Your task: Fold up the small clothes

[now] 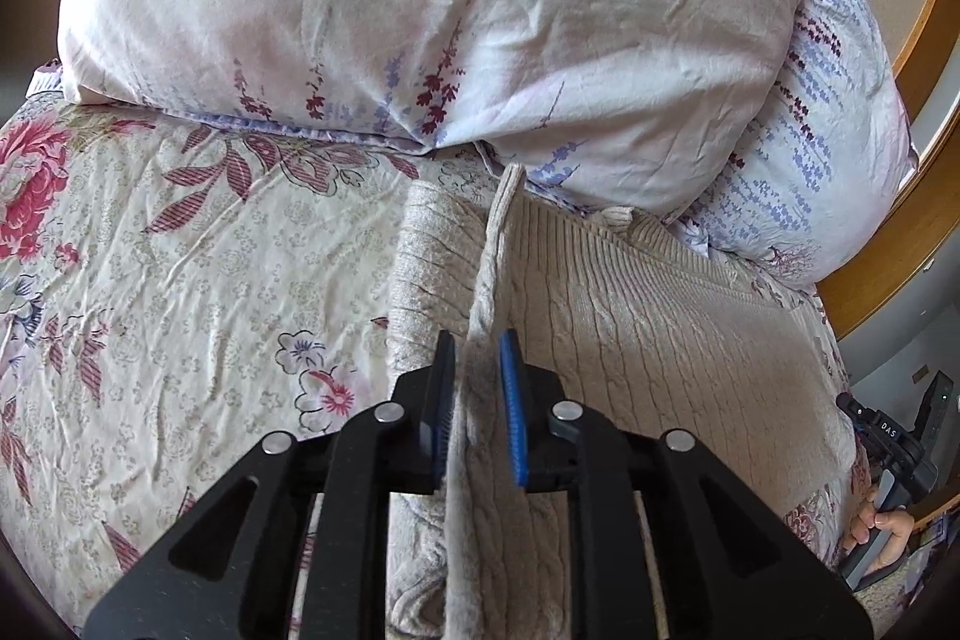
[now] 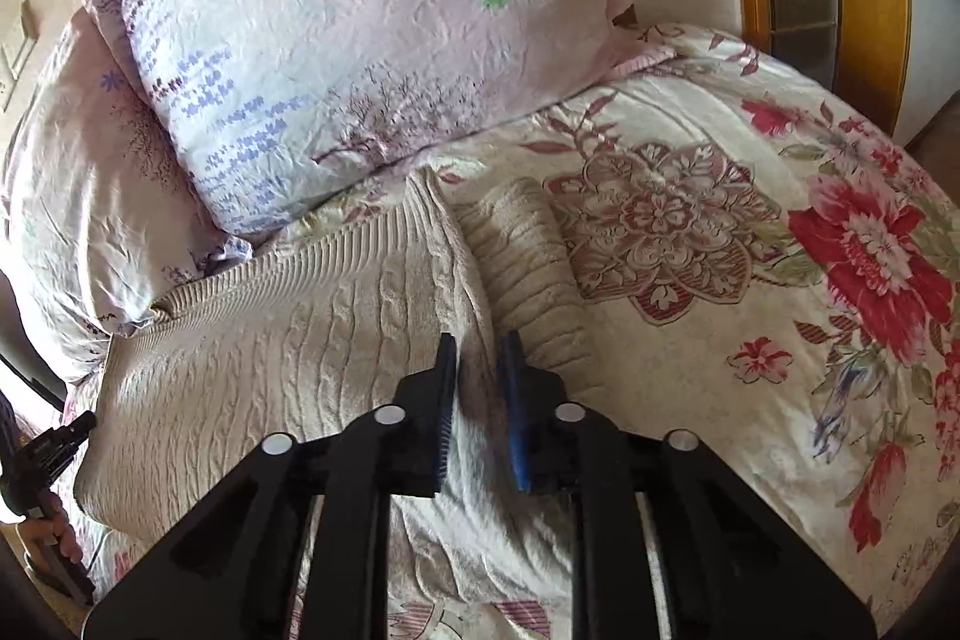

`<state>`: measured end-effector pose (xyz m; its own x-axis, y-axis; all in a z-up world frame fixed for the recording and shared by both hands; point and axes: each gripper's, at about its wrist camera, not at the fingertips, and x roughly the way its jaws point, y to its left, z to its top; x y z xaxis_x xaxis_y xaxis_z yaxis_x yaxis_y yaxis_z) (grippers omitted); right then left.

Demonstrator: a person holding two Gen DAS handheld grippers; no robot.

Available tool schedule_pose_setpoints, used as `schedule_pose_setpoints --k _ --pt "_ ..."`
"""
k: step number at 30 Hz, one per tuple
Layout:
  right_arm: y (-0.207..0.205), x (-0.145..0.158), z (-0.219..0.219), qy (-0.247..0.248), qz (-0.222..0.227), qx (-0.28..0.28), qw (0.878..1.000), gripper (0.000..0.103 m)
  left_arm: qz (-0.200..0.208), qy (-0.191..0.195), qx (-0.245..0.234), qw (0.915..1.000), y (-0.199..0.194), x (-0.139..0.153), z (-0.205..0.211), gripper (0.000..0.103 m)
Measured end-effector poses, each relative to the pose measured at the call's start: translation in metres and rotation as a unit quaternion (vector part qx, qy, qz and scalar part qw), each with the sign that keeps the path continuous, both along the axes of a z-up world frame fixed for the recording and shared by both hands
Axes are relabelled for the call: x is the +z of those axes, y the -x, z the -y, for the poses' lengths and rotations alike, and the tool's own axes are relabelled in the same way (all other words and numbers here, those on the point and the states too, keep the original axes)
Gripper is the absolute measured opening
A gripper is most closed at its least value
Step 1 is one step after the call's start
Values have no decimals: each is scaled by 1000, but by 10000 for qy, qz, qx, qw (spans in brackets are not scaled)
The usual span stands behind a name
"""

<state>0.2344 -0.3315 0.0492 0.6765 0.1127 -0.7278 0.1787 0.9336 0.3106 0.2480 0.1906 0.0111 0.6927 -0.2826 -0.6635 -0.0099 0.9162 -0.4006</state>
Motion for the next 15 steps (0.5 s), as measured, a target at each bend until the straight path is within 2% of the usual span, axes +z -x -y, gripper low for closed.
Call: schedule_pose_setpoints --k 1,3,5,10,13,15 --pt "4 5 -2 -6 128 40 9999 33 124 65 1 9999 7 5 -3 30" --pt "8 13 -9 -190 316 291 9989 33 340 170 -113 9992 20 14 -4 35" --pt "9 15 -23 -268 378 610 9971 33 426 77 -312 9986 28 21 4 38" --pt "1 -1 -54 -14 22 949 9955 33 72 -613 -424 9972 19 9 32 40" --pt "-4 -15 -60 164 -275 924 9952 33 -173 -779 -273 9964 12 -5 32 40" --pt "-3 -16 -63 310 -270 952 9946 34 -258 -840 -231 9959 9 -10 31 39"
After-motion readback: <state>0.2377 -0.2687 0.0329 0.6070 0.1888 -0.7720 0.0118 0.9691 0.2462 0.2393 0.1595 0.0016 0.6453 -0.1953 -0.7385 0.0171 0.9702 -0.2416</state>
